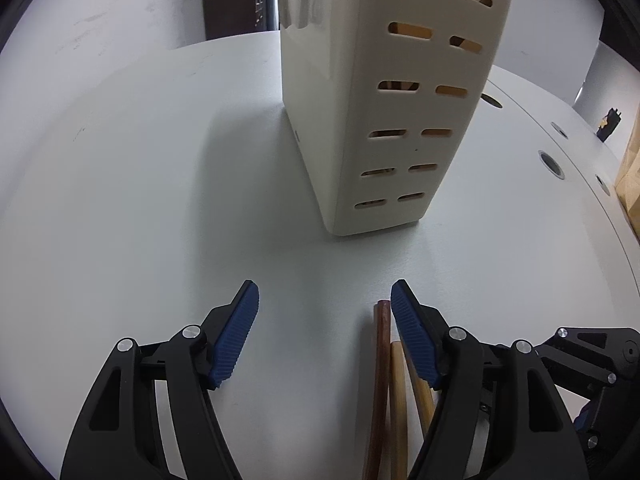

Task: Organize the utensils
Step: 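Close the right tool on a brown chopstick while the left tool grasps a pale one, then lift both chopsticks upright and lower them into the cream holder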

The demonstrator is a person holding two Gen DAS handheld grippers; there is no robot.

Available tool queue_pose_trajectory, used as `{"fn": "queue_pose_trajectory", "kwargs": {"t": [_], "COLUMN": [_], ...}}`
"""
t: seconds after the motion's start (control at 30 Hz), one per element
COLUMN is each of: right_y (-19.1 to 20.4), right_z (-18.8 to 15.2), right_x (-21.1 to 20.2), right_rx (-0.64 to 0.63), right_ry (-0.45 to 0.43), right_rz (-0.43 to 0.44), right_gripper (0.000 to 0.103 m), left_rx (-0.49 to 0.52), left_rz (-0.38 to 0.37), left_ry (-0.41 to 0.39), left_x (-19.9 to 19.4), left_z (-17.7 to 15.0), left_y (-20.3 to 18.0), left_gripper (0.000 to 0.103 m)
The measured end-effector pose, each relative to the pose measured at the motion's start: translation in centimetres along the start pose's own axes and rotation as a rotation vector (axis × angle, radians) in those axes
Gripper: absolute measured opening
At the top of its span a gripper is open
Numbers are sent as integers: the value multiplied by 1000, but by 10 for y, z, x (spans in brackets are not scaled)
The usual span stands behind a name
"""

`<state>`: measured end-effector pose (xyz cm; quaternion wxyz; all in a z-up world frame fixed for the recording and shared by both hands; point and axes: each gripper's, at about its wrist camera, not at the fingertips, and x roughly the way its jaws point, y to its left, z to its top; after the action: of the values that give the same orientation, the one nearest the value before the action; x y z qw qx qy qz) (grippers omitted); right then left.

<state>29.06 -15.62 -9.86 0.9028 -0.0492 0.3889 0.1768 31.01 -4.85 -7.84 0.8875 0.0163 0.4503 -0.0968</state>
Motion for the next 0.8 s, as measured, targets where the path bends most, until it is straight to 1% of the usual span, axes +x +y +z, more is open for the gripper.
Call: {"fn": "queue_pose_trajectory", "kwargs": {"t": [0.03, 0.1, 0.13, 0.17, 0.23, 0.3, 0.37, 0.4, 0.47, 0.5, 0.53, 0.6, 0.7, 0.73, 0.8], "right_y": [0, -1, -1, -1, -1, -1, 2, 2, 1, 1, 1, -3, -14, -18, -29], "right_z": [0, 2, 3, 3, 5, 5, 7, 7, 3, 2, 1, 1, 2, 3, 7], "right_x": [0, 1, 1, 0, 0, 0, -5, -5, 1, 2, 3, 3, -1, -7, -27], "right_rx": [0, 4, 4, 3, 5, 5, 1, 1, 2, 3, 7, 28, 83, 101, 139], "right_ry": [1, 2, 2, 2, 2, 2, 0, -1, -3, -5, -9, -16, -40, -65, -157], "right_rz": [1, 2, 2, 2, 2, 1, -2, -2, 0, 1, 3, 14, 58, 77, 128], "right_gripper": [9, 9, 9, 9, 9, 9, 9, 9, 9, 9, 9, 8, 8, 8, 8], "left_rx": [12, 44, 48, 40, 20, -7, 20, 47, 68, 79, 85, 79, 82, 78, 61], "left_rz": [-6, 21, 32, 24, 19, -15, 14, 41, 32, 28, 17, 12, 6, -3, -35], "left_ry": [3, 22, 37, 49, 47, 54, 48, 43, 30, 28, 34, 33, 41, 46, 34], "left_x": [1, 8, 12, 12, 11, 12, 13, 13, 12, 11, 10, 9, 8, 7, -1], "left_z": [0, -1, -3, -9, -8, -5, -7, -8, -11, -11, -11, -11, -12, -12, -10], "left_y": [-3, -9, -10, -10, -7, -1, -3, -8, -12, -15, -16, -13, -13, -13, -9], "left_gripper": [70, 70, 68, 65, 58, 58, 57, 56, 42, 23, 9, 8, 7, 7, 7]}}
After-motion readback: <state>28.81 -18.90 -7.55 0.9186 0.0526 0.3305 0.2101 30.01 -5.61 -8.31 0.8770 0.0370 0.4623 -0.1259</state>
